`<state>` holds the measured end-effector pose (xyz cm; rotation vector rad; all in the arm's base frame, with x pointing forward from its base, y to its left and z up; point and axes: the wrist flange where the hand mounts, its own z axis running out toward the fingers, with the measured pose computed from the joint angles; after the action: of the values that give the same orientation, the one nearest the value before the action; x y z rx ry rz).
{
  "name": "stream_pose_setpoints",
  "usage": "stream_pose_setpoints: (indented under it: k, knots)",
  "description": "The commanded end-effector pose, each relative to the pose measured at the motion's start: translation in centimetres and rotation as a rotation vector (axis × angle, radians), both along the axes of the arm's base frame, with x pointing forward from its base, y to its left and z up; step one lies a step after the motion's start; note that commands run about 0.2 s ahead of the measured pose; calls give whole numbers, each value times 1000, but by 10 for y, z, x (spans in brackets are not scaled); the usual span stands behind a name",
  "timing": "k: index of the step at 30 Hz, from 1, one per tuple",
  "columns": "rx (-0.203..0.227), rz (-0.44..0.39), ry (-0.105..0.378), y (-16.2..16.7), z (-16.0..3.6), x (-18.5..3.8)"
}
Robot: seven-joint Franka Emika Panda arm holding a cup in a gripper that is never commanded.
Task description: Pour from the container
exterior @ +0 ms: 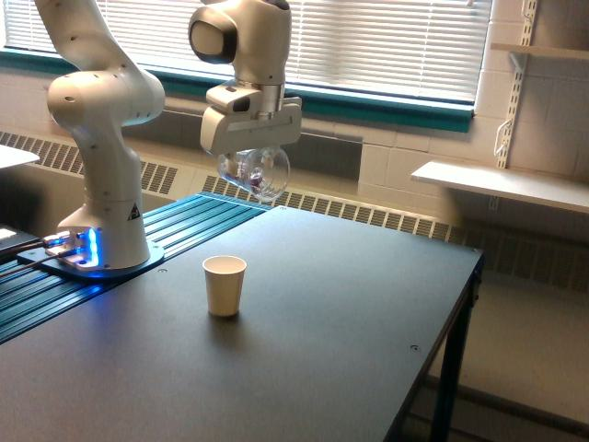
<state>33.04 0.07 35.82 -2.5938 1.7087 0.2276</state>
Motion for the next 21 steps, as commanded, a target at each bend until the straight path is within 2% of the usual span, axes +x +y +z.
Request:
stream_pose_setpoints:
  k: [1, 5, 7, 9, 14, 21]
  knots:
    - [32, 4, 0, 0, -6, -9]
    - [38, 4, 9, 1, -8, -15]
    - [75, 3, 70, 3, -18, -26]
    - [85, 0, 89, 2, -23, -32]
    - [94, -7, 107, -2, -26, -39]
    - [79, -15, 141, -16, -31, -50]
